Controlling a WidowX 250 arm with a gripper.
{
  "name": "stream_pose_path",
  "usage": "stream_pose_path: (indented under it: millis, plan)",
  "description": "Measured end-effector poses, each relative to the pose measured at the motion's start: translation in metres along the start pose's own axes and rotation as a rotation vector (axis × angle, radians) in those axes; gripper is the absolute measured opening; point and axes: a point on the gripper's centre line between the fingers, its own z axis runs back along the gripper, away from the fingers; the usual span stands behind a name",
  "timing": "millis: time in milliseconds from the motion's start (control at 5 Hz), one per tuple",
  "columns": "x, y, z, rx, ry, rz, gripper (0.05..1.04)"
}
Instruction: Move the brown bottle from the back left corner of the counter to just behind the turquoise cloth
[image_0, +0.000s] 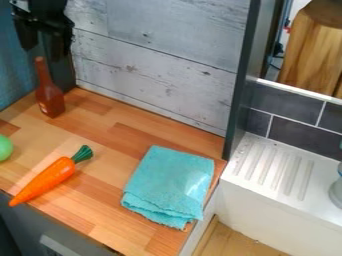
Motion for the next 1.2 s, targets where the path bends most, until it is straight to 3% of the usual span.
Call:
stream_pose_path:
  millis: [800,1000,1200]
  plan:
    - [0.022,0.016,-0.036,-0.058,0.104,0.043,1.001]
    - [0.024,0.009,-0.046,-0.096,0.109,0.026,0.936]
    - [0.021,0.008,-0.045,-0.104,0.123,0.037,0.710]
